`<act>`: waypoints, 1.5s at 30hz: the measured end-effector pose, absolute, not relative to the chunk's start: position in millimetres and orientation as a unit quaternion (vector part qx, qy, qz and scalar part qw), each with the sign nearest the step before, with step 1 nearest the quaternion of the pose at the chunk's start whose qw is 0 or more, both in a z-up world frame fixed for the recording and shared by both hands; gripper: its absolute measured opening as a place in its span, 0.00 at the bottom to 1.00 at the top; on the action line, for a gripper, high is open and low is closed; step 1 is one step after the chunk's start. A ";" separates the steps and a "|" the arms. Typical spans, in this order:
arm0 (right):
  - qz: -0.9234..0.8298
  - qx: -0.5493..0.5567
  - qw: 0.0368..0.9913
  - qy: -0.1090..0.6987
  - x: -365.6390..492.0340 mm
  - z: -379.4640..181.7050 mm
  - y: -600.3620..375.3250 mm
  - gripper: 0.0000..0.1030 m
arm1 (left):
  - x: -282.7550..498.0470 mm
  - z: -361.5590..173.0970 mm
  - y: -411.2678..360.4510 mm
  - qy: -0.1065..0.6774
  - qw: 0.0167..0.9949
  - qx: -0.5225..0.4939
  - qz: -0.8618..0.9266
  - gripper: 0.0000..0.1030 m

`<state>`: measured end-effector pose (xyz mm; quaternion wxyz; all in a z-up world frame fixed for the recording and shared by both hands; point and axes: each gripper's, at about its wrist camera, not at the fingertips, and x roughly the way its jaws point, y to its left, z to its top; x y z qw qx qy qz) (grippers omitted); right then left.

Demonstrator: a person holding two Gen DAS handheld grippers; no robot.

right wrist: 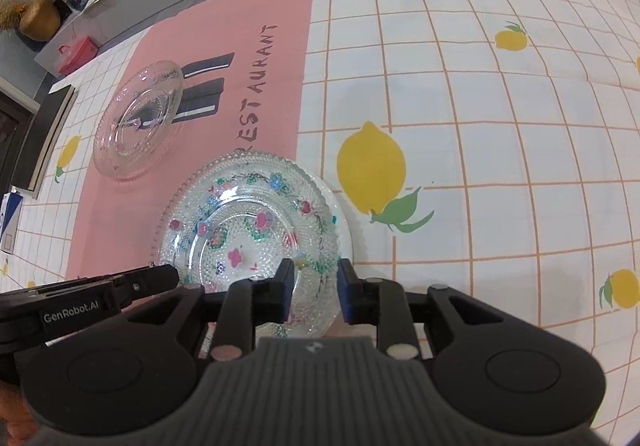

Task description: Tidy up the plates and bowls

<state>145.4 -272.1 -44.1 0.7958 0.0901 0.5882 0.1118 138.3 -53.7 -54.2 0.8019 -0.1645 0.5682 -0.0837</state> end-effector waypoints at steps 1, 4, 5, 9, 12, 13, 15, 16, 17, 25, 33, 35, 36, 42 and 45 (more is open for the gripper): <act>0.109 0.081 0.796 0.590 145.2 -45.0 -271.0 0.27 | 138.1 -53.6 -54.4 0.568 0.803 -0.161 -0.085 0.20; 0.110 0.076 0.796 0.591 145.1 -46.4 -270.7 0.27 | 137.2 -52.8 -55.0 0.568 0.803 -0.159 -0.087 0.21; 0.110 0.077 0.795 0.591 145.1 -46.1 -271.1 0.27 | 137.2 -52.9 -54.8 0.568 0.803 -0.161 -0.087 0.21; 0.111 0.079 0.794 0.592 145.4 -44.4 -272.7 0.27 | 137.3 -50.3 -51.8 0.566 0.803 -0.166 -0.089 0.21; 0.109 0.069 0.796 0.591 145.8 -43.5 -271.3 0.27 | 136.7 -44.0 -48.1 0.558 0.809 -0.164 -0.086 0.21; 0.107 0.066 0.797 0.590 145.8 -42.9 -270.8 0.27 | 136.7 -41.4 -46.3 0.556 0.811 -0.163 -0.084 0.21; 0.105 0.062 0.801 0.587 146.1 -40.9 -271.2 0.27 | 137.0 -37.2 -42.4 0.551 0.814 -0.161 -0.082 0.21; 0.103 0.060 0.802 0.585 146.3 -39.8 -271.6 0.27 | 137.7 -36.0 -40.2 0.550 0.815 -0.162 -0.080 0.21; 0.102 0.060 0.803 0.584 146.7 -38.8 -272.2 0.27 | 138.3 -35.4 -37.9 0.550 0.816 -0.163 -0.078 0.21; 0.103 0.066 0.807 0.578 147.8 -31.8 -276.7 0.27 | 138.7 -29.7 -13.9 0.537 0.820 -0.181 -0.080 0.21; 0.105 0.085 0.816 0.562 150.4 -16.5 -280.4 0.28 | 158.2 -9.5 34.7 0.492 0.851 -0.179 -0.042 0.35; 0.108 0.096 0.817 0.559 155.9 -14.0 -278.8 0.28 | 166.2 -9.0 47.6 0.484 0.855 -0.185 -0.033 0.35; 0.111 0.102 0.817 0.556 159.5 -13.1 -278.0 0.28 | 169.4 -8.4 53.3 0.479 0.858 -0.185 -0.028 0.35; 0.107 0.151 0.809 0.559 184.0 -20.7 -269.1 0.28 | 184.9 -14.2 87.9 0.458 0.864 -0.207 -0.011 0.35; 0.108 0.149 0.809 0.558 192.9 -24.7 -253.4 0.29 | 188.0 -26.0 100.4 0.460 0.859 -0.225 -0.004 0.35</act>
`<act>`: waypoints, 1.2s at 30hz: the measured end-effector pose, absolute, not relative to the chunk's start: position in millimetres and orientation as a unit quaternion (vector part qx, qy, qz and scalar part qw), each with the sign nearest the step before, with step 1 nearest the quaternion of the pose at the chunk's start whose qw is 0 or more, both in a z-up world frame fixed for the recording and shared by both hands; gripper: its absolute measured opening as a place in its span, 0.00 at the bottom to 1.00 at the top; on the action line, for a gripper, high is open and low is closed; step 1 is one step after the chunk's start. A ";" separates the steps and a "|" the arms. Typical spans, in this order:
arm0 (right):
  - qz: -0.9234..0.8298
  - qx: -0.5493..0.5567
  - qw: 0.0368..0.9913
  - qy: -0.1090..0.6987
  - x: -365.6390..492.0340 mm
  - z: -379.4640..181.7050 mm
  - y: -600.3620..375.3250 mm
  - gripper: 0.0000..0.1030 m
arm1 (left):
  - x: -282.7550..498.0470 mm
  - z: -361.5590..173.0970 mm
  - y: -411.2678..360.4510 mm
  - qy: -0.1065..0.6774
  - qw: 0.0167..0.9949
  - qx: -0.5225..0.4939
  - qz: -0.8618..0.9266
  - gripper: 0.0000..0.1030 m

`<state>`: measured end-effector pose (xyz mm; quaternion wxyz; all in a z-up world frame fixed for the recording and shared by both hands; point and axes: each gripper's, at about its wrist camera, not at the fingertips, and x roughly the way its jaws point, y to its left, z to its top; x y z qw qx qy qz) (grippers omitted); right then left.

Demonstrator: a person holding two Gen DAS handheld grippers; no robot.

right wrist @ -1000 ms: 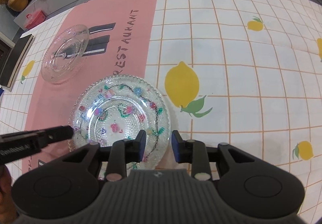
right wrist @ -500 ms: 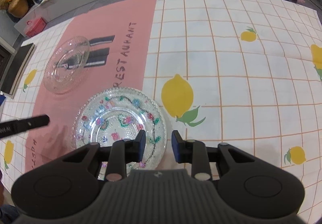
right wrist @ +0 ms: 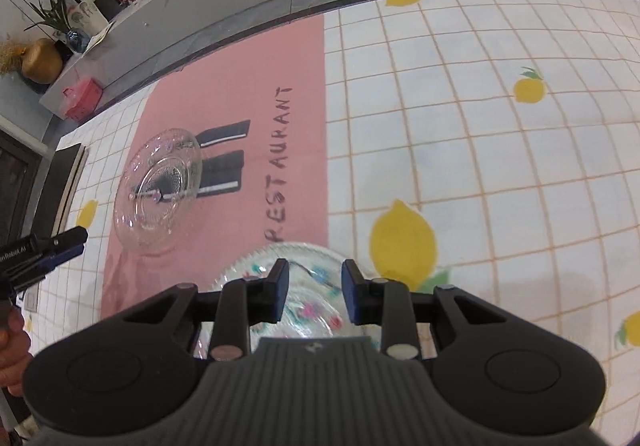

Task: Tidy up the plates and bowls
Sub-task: 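Move both grippers to the plain clear glass plate on the pink mat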

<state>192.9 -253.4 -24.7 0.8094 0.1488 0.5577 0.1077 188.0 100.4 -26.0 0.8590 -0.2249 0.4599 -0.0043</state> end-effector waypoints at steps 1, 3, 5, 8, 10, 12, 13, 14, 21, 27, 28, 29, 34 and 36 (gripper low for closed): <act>0.111 0.150 0.809 0.557 195.9 -25.8 -248.4 0.29 | 189.9 -30.8 103.6 0.464 0.855 -0.232 -0.004 0.35; 0.118 0.159 0.808 0.555 202.5 -27.7 -239.4 0.29 | 194.2 -37.7 110.4 0.470 0.849 -0.243 0.006 0.35; 0.130 0.178 0.806 0.549 208.5 -30.6 -233.5 0.29 | 199.0 -37.4 114.4 0.468 0.849 -0.243 0.012 0.35; 0.138 0.211 0.796 0.551 217.1 -37.9 -228.7 0.30 | 204.4 -33.2 119.2 0.459 0.853 -0.246 0.013 0.35; 0.138 0.228 0.791 0.550 220.5 -41.0 -227.0 0.30 | 208.4 -34.5 124.1 0.459 0.848 -0.264 0.009 0.35; 0.138 0.223 0.793 0.550 224.3 -42.5 -221.5 0.32 | 213.7 -38.5 127.2 0.464 0.841 -0.279 -0.001 0.35; 0.137 0.216 0.795 0.550 226.1 -42.9 -218.1 0.32 | 215.5 -40.9 128.4 0.465 0.838 -0.284 -0.003 0.35; 0.136 0.211 0.796 0.551 227.8 -43.7 -215.2 0.32 | 216.6 -43.5 129.7 0.467 0.836 -0.288 -0.001 0.35; 0.144 0.218 0.792 0.551 242.6 -47.1 -191.3 0.32 | 223.2 -62.1 142.5 0.471 0.817 -0.332 -0.002 0.35; 0.148 0.235 0.788 0.550 256.5 -50.4 -176.2 0.35 | 225.5 -67.7 148.3 0.470 0.811 -0.349 -0.013 0.35; 0.148 0.244 0.784 0.551 258.8 -51.9 -176.2 0.36 | 225.9 -69.8 149.5 0.471 0.806 -0.359 -0.014 0.35; 0.148 0.251 0.781 0.553 260.9 -53.8 -175.7 0.37 | 226.2 -72.0 150.7 0.470 0.801 -0.369 -0.016 0.35; 0.145 0.277 0.762 0.566 271.1 -68.2 -175.0 0.37 | 228.8 -76.1 147.4 0.469 0.795 -0.384 -0.019 0.35; 0.146 0.296 0.753 0.569 273.7 -75.5 -176.7 0.37 | 230.9 -78.4 143.6 0.469 0.793 -0.387 -0.026 0.36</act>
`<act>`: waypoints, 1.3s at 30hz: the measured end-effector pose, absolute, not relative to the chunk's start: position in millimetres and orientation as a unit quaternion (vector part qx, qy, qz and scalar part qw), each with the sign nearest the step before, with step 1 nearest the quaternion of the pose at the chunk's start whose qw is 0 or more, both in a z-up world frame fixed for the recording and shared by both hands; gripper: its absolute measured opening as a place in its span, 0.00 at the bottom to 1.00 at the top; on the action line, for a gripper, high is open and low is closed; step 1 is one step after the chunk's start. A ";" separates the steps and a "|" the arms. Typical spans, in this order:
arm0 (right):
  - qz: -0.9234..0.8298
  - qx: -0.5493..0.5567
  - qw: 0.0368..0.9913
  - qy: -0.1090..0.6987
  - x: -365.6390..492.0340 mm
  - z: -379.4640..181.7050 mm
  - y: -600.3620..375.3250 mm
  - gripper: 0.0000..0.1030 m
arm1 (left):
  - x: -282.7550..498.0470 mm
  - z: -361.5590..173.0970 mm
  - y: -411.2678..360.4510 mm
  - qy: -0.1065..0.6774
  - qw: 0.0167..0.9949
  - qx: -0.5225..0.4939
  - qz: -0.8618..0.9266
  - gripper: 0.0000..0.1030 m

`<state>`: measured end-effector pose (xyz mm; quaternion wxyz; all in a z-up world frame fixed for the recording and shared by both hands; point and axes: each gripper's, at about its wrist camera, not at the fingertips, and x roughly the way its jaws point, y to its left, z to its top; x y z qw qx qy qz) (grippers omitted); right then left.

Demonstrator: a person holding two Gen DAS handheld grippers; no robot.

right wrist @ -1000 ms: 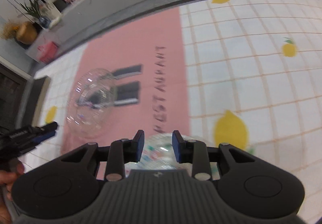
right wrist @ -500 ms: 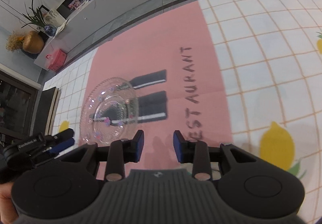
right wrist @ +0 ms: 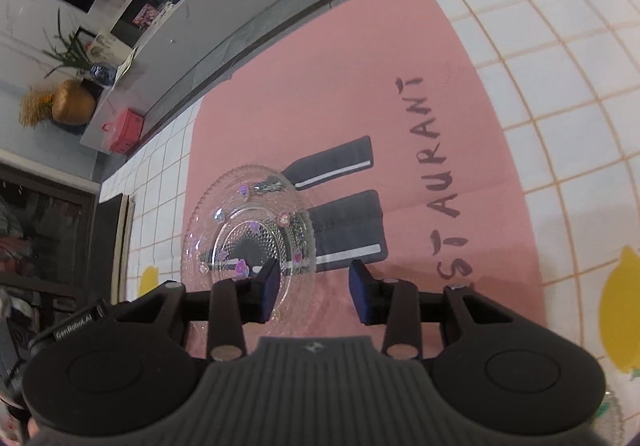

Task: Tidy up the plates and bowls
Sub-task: 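Move both grippers to the plain clear glass plate on the pink mat, then close both grippers on the clear glass plate rim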

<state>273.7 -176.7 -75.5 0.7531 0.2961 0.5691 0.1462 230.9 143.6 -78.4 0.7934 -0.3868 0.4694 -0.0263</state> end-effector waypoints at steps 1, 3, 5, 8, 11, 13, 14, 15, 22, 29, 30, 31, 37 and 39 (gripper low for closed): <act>0.150 0.304 0.751 0.568 274.6 -78.3 -176.9 0.37 | 232.0 -80.0 141.5 0.472 0.791 -0.387 -0.029 0.36; 0.157 0.313 0.750 0.562 276.0 -80.6 -176.7 0.36 | 233.2 -82.6 139.9 0.475 0.791 -0.385 -0.026 0.36; 0.154 0.326 0.751 0.553 276.5 -82.5 -177.6 0.36 | 233.7 -83.8 139.6 0.471 0.789 -0.393 -0.022 0.36; 0.153 0.345 0.750 0.543 276.5 -85.6 -177.1 0.36 | 233.8 -87.4 136.7 0.463 0.783 -0.414 -0.019 0.39; 0.156 0.338 0.755 0.540 274.9 -85.9 -171.3 0.30 | 235.5 -86.0 131.0 0.461 0.790 -0.404 -0.018 0.39; 0.148 0.319 0.765 0.539 274.8 -83.1 -167.7 0.23 | 235.4 -83.5 127.7 0.460 0.797 -0.390 -0.023 0.35; 0.146 0.309 0.769 0.541 274.7 -82.9 -166.6 0.15 | 235.5 -82.2 126.4 0.464 0.800 -0.380 -0.024 0.33; 0.145 0.306 0.768 0.543 274.3 -83.6 -167.0 0.11 | 235.1 -81.3 125.2 0.466 0.803 -0.371 -0.025 0.31; 0.139 0.288 0.755 0.572 269.8 -80.0 -172.7 0.07 | 229.2 -72.9 110.3 0.504 0.804 -0.312 -0.049 0.26; 0.144 0.260 0.744 0.598 262.4 -75.2 -176.9 0.10 | 223.0 -64.3 90.5 0.542 0.804 -0.234 -0.066 0.27; 0.143 0.261 0.746 0.596 262.2 -75.7 -179.3 0.10 | 223.0 -64.3 91.1 0.540 0.807 -0.231 -0.060 0.27; 0.140 0.262 0.751 0.590 263.1 -75.4 -180.0 0.10 | 222.9 -64.4 93.3 0.535 0.809 -0.236 -0.053 0.27; 0.138 0.286 0.768 0.556 270.7 -79.0 -188.9 0.14 | 226.1 -75.2 115.2 0.501 0.803 -0.319 -0.043 0.27; 0.139 0.294 0.767 0.553 272.1 -80.8 -189.2 0.13 | 226.4 -80.4 117.2 0.498 0.795 -0.342 -0.053 0.27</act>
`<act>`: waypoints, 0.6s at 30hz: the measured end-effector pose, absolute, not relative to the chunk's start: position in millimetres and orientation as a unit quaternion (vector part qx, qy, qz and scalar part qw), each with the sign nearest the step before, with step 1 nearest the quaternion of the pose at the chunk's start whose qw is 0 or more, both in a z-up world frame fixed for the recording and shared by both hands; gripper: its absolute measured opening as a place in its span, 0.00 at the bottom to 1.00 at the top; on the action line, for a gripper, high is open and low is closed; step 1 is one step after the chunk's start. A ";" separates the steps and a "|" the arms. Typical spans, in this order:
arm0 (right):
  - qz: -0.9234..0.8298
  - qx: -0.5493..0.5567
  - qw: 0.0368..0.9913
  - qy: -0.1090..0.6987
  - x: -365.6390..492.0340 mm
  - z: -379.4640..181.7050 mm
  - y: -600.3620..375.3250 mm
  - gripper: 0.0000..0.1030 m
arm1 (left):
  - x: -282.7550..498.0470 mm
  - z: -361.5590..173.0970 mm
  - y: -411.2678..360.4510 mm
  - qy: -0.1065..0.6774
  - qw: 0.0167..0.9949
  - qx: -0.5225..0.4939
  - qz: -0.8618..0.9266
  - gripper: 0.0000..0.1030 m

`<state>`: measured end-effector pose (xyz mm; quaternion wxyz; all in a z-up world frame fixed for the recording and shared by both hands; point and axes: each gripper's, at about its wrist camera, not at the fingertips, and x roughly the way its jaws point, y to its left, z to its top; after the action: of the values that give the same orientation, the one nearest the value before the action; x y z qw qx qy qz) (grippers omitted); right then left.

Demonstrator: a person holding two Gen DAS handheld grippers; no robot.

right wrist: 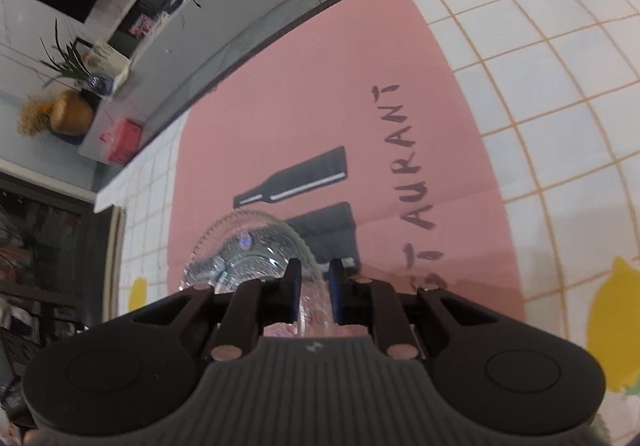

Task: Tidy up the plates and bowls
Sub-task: 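Close both grippers on the clear glass plate rim, then lift the clear glass plate with both grippers and carry it to the plate stack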

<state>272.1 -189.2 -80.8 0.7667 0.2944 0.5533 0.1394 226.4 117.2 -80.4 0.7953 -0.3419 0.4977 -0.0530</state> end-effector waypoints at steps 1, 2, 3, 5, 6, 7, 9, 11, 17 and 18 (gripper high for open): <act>0.140 0.298 0.766 0.553 272.9 -81.4 -189.9 0.13 | 226.2 -81.1 117.8 0.494 0.796 -0.346 -0.054 0.27; 0.141 0.302 0.764 0.553 273.5 -82.1 -191.4 0.13 | 227.4 -81.3 118.7 0.493 0.795 -0.348 -0.054 0.27; 0.142 0.307 0.761 0.554 275.1 -83.6 -192.8 0.13 | 227.7 -81.8 118.9 0.492 0.793 -0.354 -0.054 0.27; 0.146 0.318 0.752 0.559 276.2 -86.3 -197.3 0.12 | 227.0 -85.3 123.7 0.490 0.786 -0.374 -0.054 0.28; 0.148 0.321 0.748 0.562 276.6 -87.0 -198.8 0.12 | 226.8 -86.3 125.0 0.490 0.782 -0.381 -0.055 0.28; 0.152 0.320 0.744 0.567 276.9 -86.8 -199.2 0.12 | 227.3 -87.1 125.8 0.493 0.778 -0.384 -0.057 0.28; 0.161 0.312 0.739 0.575 277.5 -86.9 -199.4 0.12 | 227.6 -86.4 125.3 0.502 0.775 -0.380 -0.059 0.28; 0.167 0.313 0.734 0.579 275.3 -86.9 -200.0 0.13 | 227.7 -85.5 123.9 0.506 0.775 -0.374 -0.060 0.28; 0.173 0.359 0.709 0.582 274.9 -97.3 -214.0 0.14 | 227.4 -93.0 132.1 0.512 0.753 -0.408 -0.066 0.16; 0.175 0.360 0.708 0.583 274.9 -97.5 -214.6 0.14 | 227.5 -95.3 134.1 0.514 0.747 -0.416 -0.069 0.15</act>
<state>274.9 -214.6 -97.5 0.7075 0.3598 0.5825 0.1750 227.5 134.1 -95.3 0.7474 -0.4157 0.5136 -0.0687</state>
